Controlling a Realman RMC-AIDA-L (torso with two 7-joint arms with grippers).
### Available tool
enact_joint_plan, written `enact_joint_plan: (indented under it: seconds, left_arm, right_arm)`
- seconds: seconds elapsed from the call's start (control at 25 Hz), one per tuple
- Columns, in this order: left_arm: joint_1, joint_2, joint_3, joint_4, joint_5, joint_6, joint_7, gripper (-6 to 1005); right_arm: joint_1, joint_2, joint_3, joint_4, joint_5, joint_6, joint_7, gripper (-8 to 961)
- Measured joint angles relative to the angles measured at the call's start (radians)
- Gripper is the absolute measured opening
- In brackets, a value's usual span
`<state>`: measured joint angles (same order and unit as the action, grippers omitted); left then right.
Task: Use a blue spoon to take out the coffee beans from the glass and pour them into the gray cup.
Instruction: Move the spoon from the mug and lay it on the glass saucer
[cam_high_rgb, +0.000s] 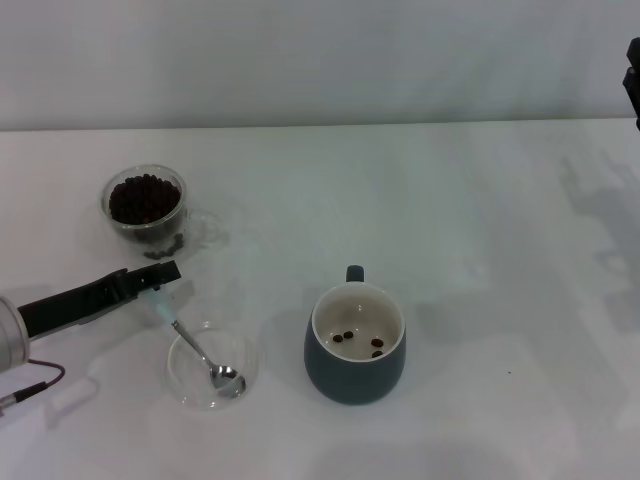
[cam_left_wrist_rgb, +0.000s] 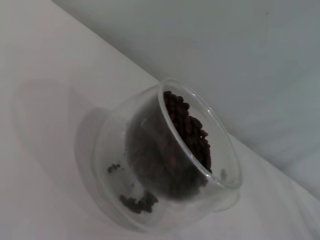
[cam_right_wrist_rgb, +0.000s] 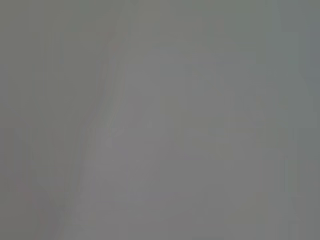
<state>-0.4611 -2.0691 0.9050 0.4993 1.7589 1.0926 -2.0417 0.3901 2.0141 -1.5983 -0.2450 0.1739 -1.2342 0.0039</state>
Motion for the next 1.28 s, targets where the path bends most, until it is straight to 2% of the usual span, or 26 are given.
enact_joint_plan:
  seconds: [0.12,0.32,0.52,1.08,1.28]
  left_arm:
    - [0.000,0.000,0.000,0.000,0.000,-0.014,0.004,385]
    - [-0.001,-0.001,-0.002,-0.001,-0.007,-0.035,0.024,462]
    - [0.002,-0.002,-0.002,-0.001,-0.011,-0.075,0.026,466]
    - [0.038,-0.002,-0.039,0.014,-0.026,-0.127,0.159,755]
    - [0.072,-0.002,-0.041,0.059,-0.042,-0.124,0.202,755]
  right_arm:
    - [-0.001,0.000,0.000,0.000,0.003,0.000,0.008,575]
    - [-0.001,0.000,0.002,0.004,0.004,-0.001,0.020,576]
    - [-0.005,0.000,0.004,0.001,0.004,-0.008,0.022,576]
    - [-0.002,0.000,0.008,0.007,0.004,-0.007,0.022,576]
    - [-0.001,0.000,0.007,0.004,0.004,-0.003,0.022,576]
